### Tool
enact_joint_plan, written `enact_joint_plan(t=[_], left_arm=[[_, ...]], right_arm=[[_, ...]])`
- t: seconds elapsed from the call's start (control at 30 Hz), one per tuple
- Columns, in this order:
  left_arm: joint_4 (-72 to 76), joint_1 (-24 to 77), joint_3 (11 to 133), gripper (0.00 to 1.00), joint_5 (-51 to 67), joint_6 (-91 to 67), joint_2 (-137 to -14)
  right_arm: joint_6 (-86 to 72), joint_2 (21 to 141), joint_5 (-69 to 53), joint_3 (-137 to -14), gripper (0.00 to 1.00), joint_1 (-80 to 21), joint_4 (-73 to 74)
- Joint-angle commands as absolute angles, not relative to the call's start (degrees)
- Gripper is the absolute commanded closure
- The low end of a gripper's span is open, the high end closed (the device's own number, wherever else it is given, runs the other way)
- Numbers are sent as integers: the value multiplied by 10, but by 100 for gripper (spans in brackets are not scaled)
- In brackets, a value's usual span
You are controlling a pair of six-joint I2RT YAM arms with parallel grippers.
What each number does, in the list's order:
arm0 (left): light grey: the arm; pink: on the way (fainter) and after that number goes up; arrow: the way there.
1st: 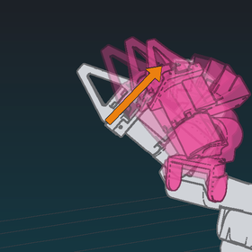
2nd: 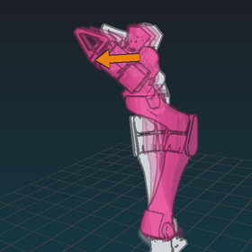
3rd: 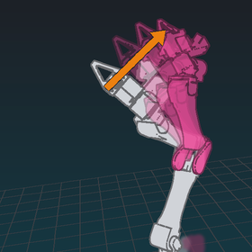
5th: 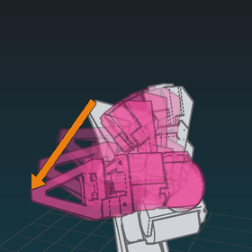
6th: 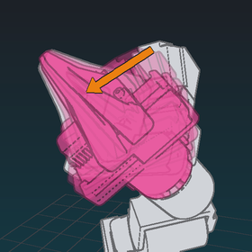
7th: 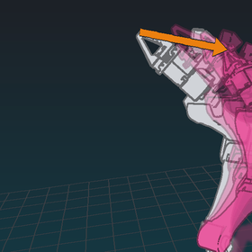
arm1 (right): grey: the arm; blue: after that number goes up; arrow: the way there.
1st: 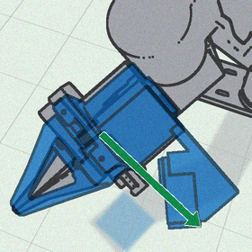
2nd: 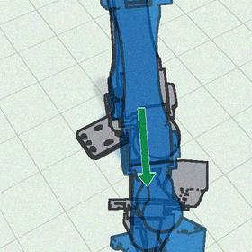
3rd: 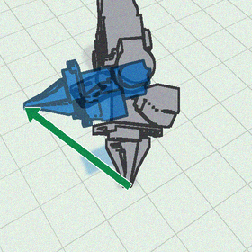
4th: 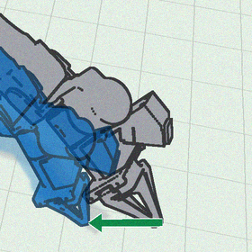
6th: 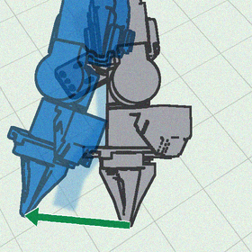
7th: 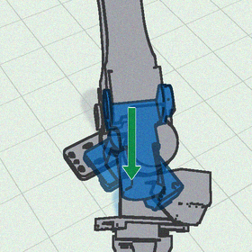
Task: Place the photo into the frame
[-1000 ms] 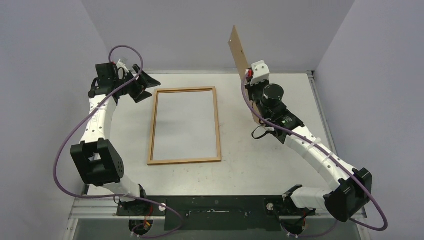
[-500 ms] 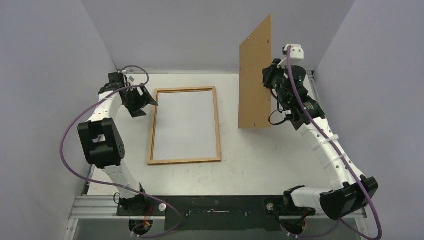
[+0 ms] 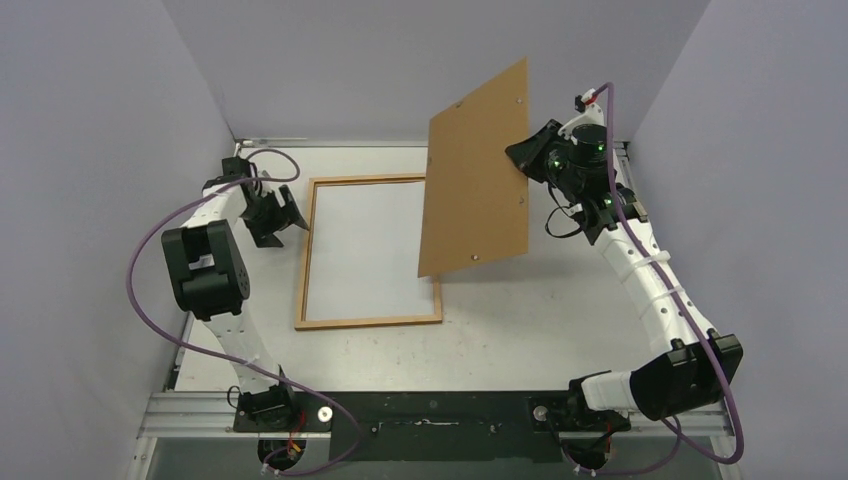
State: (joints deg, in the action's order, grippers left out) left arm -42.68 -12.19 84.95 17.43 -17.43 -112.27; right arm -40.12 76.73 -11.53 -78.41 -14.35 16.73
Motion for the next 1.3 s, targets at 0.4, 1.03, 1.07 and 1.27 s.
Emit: enact_joint_plan(t=[0.4,1.03,1.07,1.27], left_arm=[[-345,-122,844,64,329,-178,-1185],[-311,-32,808,82,341,-215,-1172],[-311,-30,807,82,342,-216,-1172],[-312,-30,806,81,344,-218,-1168]], right_arm=[[-548,781,-204,-752,100,-147,-4],[-596,853,-265,-653,100,-164,-106],[-600,855,-266,-648,100,-164,-110],[-606,887,-280,-635,100,-175,-143]])
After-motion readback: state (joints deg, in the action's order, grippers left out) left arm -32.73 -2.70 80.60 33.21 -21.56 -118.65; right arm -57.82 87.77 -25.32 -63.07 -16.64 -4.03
